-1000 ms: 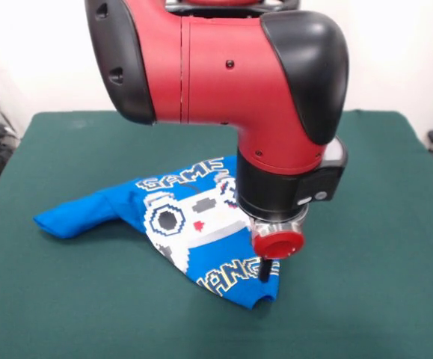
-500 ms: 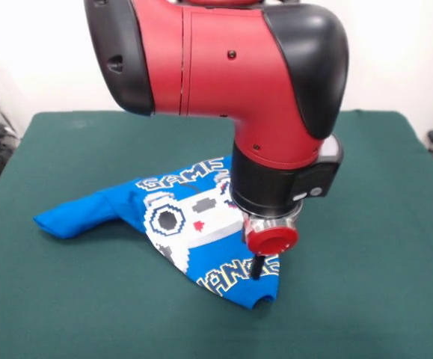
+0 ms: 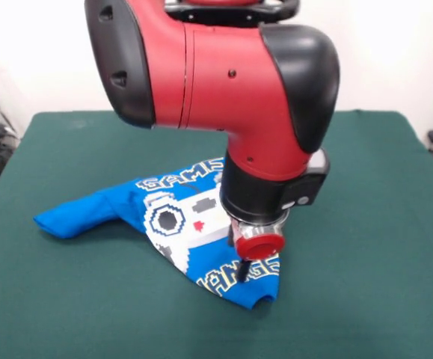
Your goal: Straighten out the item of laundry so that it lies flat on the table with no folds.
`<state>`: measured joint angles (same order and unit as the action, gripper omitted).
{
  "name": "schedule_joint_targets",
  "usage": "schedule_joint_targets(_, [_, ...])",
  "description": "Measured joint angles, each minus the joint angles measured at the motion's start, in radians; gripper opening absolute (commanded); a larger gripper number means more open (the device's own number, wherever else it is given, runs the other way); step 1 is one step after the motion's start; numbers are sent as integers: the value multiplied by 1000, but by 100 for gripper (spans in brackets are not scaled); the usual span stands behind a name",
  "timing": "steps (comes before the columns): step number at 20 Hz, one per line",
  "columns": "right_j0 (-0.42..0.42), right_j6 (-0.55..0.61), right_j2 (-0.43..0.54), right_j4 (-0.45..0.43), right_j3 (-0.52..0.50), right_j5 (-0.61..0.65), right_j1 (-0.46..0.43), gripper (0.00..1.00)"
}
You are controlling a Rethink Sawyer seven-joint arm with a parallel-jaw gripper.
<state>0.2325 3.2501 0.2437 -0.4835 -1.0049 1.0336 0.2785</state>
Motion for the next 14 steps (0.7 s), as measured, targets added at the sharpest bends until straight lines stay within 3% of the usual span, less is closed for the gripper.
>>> schedule_joint_targets(13, [-24, 0, -14, -80, 8, -70, -36, 100])
schedule_joint_targets(14, [-34, 0, -19, -90, 13, -84, -38, 0])
